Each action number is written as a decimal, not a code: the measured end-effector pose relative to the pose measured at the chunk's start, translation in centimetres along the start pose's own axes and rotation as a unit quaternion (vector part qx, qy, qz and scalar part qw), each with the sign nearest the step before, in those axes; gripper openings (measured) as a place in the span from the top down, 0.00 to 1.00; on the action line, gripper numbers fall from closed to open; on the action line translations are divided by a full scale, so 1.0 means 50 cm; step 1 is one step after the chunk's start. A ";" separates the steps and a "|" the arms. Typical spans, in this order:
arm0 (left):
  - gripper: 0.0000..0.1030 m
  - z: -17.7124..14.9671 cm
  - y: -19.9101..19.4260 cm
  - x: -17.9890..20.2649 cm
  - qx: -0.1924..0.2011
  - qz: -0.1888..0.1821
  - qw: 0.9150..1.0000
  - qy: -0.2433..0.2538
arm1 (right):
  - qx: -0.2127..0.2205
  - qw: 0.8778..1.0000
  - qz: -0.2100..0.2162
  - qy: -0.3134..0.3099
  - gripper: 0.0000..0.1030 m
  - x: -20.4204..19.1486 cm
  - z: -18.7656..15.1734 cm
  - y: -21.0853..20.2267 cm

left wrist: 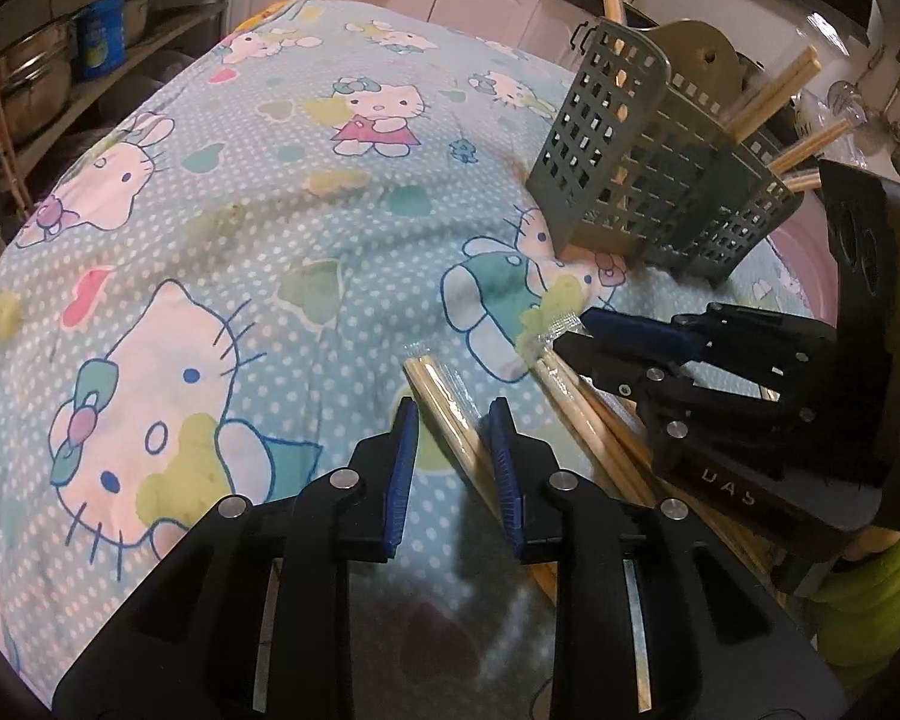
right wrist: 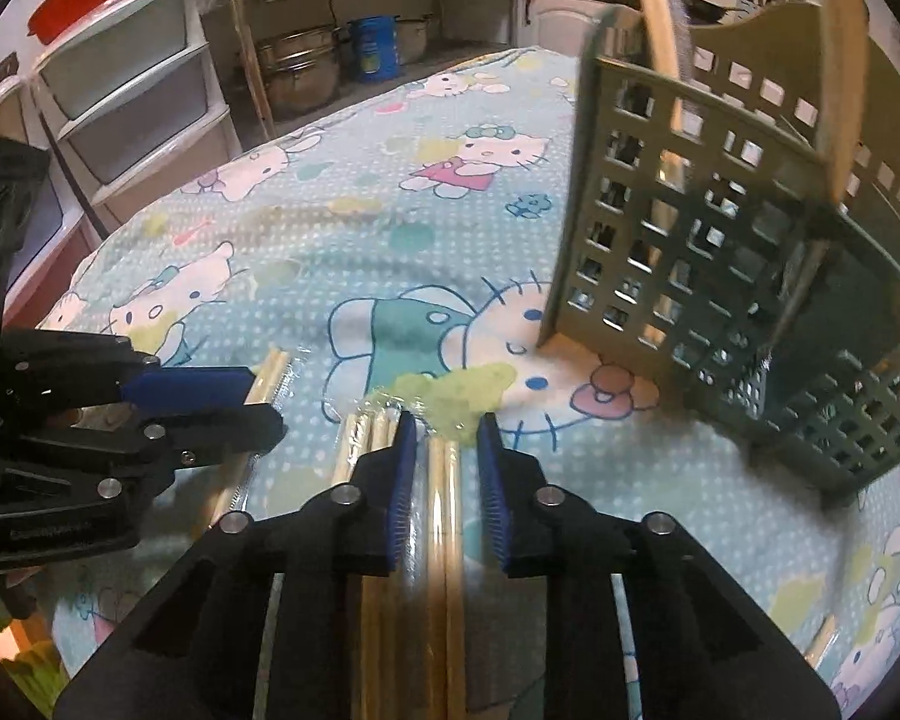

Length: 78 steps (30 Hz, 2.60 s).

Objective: Organize utensils
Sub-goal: 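Lower the left tool onto a wrapped chopstick bundle and close its fingers, then lift the chopsticks with the left tool and carry them over the caddy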

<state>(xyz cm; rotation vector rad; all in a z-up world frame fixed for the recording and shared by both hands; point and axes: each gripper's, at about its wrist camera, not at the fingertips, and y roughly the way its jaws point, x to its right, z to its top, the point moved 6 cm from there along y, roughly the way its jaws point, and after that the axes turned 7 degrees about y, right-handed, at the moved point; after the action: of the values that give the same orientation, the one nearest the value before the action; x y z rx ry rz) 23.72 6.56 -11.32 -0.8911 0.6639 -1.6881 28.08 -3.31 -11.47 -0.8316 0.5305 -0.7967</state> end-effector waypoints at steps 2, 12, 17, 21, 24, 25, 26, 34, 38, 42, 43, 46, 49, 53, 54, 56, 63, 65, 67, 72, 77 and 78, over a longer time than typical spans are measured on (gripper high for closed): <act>0.82 0.004 0.002 -0.004 0.000 -0.002 1.000 -0.002 | 0.001 1.000 -0.001 -0.005 0.88 -0.004 0.003 0.002; 0.82 0.019 0.013 -0.008 0.000 0.000 1.000 -0.005 | 0.025 1.000 0.005 -0.005 0.90 -0.005 0.018 -0.028; 0.83 0.024 0.017 -0.009 -0.002 0.010 1.000 -0.006 | 0.052 0.999 0.009 -0.002 0.90 -0.003 0.033 -0.075; 0.90 0.032 0.019 -0.014 -0.001 0.020 1.000 -0.008 | 0.079 0.997 0.012 0.003 0.90 0.000 0.043 -0.122; 0.96 0.040 0.008 -0.011 0.007 0.021 1.000 -0.010 | 0.098 0.995 0.012 0.011 0.91 0.007 0.043 -0.158; 0.96 0.043 0.002 -0.008 0.012 0.021 1.000 -0.008 | 0.104 0.994 0.011 0.014 0.91 0.010 0.044 -0.167; 0.97 0.047 -0.007 -0.004 0.018 0.020 1.000 -0.007 | 0.110 0.994 0.011 0.018 0.91 0.013 0.043 -0.178; 0.98 0.087 -0.090 0.046 0.075 0.008 0.997 0.011 | 0.159 0.986 0.012 0.046 0.94 0.042 0.040 -0.258; 0.98 0.105 -0.138 0.078 0.105 0.004 0.994 0.026 | 0.176 0.983 0.016 0.055 0.94 0.053 0.030 -0.295; 0.98 0.124 -0.173 0.107 0.129 -0.002 0.991 0.037 | 0.196 0.978 0.018 0.064 0.94 0.064 0.020 -0.335; 0.98 0.127 -0.181 0.115 0.135 -0.004 0.990 0.040 | 0.202 0.977 0.017 0.067 0.94 0.067 0.018 -0.346; 0.99 0.138 -0.203 0.139 0.149 -0.007 0.988 0.050 | 0.217 0.973 0.016 0.074 0.94 0.076 0.016 -0.374; 0.99 0.150 -0.216 0.160 0.159 -0.011 0.985 0.058 | 0.231 0.970 0.013 0.080 0.94 0.087 0.010 -0.403; 0.99 0.161 -0.226 0.190 0.168 -0.018 0.983 0.071 | 0.250 0.964 0.011 0.086 0.94 0.098 0.007 -0.438; 0.99 0.164 -0.228 0.196 0.169 -0.019 0.983 0.074 | 0.254 0.963 0.011 0.088 0.94 0.102 0.005 -0.447; 0.99 0.172 -0.232 0.213 0.173 -0.024 0.981 0.081 | 0.260 0.961 0.009 0.090 0.95 0.107 0.004 -0.461; 0.99 0.208 -0.251 0.258 0.191 -0.033 0.976 0.097 | 0.284 0.954 0.004 0.094 0.95 0.124 0.013 -0.504; 0.99 0.217 -0.257 0.269 0.196 -0.034 0.975 0.102 | 0.291 0.952 0.002 0.096 0.95 0.127 0.015 -0.513; 0.99 0.227 -0.261 0.280 0.200 -0.035 0.973 0.107 | 0.299 0.949 0.000 0.098 0.95 0.132 0.018 -0.525; 0.99 0.250 -0.271 0.296 0.212 -0.039 0.970 0.114 | 0.313 0.944 -0.003 0.102 0.95 0.142 0.028 -0.547; 0.99 0.284 -0.287 0.311 0.229 -0.040 0.966 0.118 | 0.324 0.940 -0.008 0.106 0.95 0.151 0.045 -0.565; 0.99 0.291 -0.290 0.313 0.232 -0.040 0.965 0.118 | 0.326 0.939 -0.009 0.106 0.95 0.153 0.048 -0.569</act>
<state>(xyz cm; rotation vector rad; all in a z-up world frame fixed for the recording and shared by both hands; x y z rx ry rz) 25.38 -4.35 11.99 -0.3928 0.3613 -1.9333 22.74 -20.28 12.14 -0.1362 0.4079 -1.0068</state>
